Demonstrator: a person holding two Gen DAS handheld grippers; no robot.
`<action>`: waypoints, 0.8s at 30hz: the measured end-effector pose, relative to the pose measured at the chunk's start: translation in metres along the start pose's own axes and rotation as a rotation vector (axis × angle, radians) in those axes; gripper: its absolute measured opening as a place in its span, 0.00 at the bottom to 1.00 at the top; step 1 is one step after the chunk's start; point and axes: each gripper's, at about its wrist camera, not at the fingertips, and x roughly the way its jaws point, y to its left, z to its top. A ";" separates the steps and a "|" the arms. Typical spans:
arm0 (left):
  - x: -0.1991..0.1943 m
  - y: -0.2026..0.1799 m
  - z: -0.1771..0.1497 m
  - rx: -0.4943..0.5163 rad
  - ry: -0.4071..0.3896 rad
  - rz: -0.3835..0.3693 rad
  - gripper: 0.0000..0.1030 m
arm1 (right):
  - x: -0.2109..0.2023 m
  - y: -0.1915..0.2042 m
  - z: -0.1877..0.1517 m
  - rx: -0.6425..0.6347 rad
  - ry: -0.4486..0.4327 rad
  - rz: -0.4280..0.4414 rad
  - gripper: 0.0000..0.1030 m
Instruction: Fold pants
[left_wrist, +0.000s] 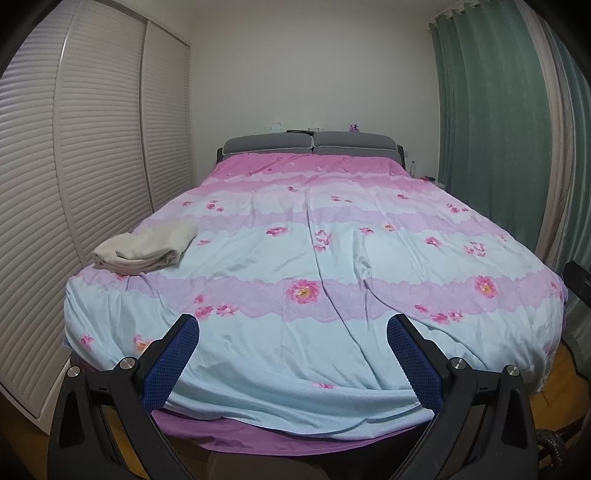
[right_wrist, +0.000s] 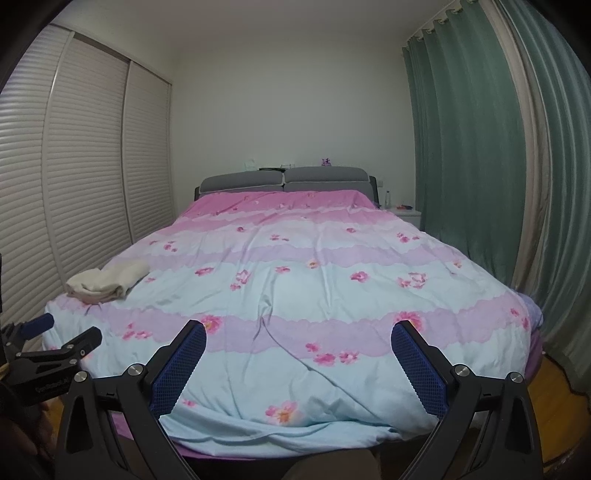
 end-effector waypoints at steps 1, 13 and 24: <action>0.000 0.000 0.000 0.000 -0.001 0.001 1.00 | 0.000 0.000 0.000 -0.001 -0.002 -0.001 0.98; 0.000 -0.001 0.000 0.003 -0.002 0.000 1.00 | -0.002 -0.001 0.002 -0.001 -0.001 0.001 0.98; -0.001 -0.001 0.000 0.007 0.002 -0.006 1.00 | -0.006 0.002 0.002 -0.001 -0.001 0.006 0.98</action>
